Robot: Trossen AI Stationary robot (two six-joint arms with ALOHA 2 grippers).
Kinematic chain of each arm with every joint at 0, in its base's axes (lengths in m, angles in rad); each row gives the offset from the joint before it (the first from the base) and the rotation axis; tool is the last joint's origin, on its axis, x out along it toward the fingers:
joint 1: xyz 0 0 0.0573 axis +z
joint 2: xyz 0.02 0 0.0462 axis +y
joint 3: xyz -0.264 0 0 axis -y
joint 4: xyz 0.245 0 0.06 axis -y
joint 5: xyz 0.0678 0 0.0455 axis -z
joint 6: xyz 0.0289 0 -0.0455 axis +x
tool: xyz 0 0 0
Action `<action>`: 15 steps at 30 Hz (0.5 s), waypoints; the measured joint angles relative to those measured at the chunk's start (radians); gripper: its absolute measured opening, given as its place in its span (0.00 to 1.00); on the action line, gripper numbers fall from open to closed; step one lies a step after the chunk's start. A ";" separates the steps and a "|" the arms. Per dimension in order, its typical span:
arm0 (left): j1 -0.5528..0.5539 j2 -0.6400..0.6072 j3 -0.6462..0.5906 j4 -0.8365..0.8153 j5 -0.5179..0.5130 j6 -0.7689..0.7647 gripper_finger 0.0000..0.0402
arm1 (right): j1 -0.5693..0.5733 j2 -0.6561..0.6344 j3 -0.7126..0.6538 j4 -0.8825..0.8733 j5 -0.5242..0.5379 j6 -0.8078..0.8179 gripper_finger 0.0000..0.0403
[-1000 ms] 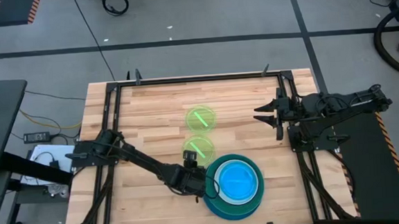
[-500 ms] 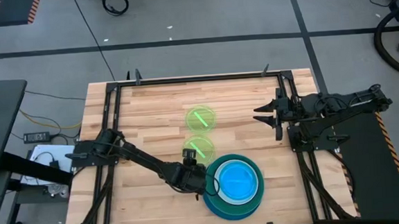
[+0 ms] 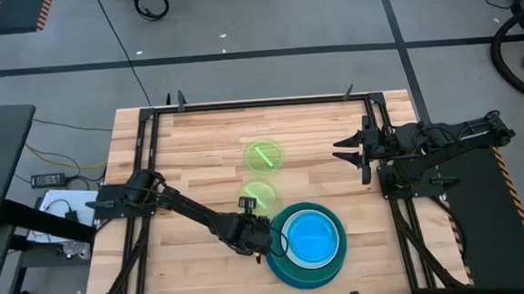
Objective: Stack plastic plates
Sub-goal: Stack the bottom light green plate on top of the light blue plate
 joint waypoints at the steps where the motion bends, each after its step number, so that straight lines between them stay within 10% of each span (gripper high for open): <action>1: -0.001 0.000 0.013 -0.021 0.001 -0.003 0.02 | 0.000 0.000 0.000 0.000 0.000 0.000 0.33; 15: -0.030 0.000 0.241 -0.158 -0.113 0.010 0.01 | 0.000 0.000 0.000 -0.010 0.000 -0.004 0.33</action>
